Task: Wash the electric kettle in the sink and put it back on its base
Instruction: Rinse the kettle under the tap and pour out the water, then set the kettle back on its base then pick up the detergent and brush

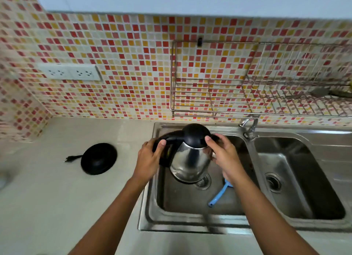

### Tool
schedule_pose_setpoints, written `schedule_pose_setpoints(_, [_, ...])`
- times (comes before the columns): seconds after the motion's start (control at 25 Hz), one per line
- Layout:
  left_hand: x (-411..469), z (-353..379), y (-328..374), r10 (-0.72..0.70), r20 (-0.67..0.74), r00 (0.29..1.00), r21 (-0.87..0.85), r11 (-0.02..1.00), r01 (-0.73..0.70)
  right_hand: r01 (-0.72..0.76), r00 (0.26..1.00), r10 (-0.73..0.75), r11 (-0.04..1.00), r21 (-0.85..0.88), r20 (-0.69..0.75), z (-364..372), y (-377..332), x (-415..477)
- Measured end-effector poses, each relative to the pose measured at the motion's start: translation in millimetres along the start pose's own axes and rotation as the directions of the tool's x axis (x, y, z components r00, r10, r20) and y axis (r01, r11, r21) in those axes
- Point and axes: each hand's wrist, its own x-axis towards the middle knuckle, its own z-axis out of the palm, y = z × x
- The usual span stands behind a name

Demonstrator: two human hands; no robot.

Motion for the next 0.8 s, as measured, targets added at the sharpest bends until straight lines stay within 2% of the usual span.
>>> schedule_pose_setpoints(0.2, [9, -112, -44, -0.146, -0.122, 0.982, -0.109, 0.985, 0.133, 0.12, 0.982, -0.1, 0.986, -0.119, 0.161, 132, -11, 1])
schedule_pose_setpoints(0.32, [21, -186, -85, -0.143, -0.208, 0.968, -0.125, 0.985, 0.119, 0.144, 0.962, -0.113, 0.983, -0.11, 0.247, 223, -5, 10])
schedule_pose_setpoints(0.52, [36, -285, -156, -0.19, -0.283, 0.94, -0.176, 0.974, 0.144, 0.151, 0.943, -0.077, 0.966, -0.21, 0.323, 351, 21, 16])
schedule_pose_setpoints(0.8, [46, -311, -221, -0.241, -0.256, 0.936, -0.236, 0.955, 0.181, 0.108, 0.958, -0.02, 0.95, -0.292, 0.287, 410, 66, 22])
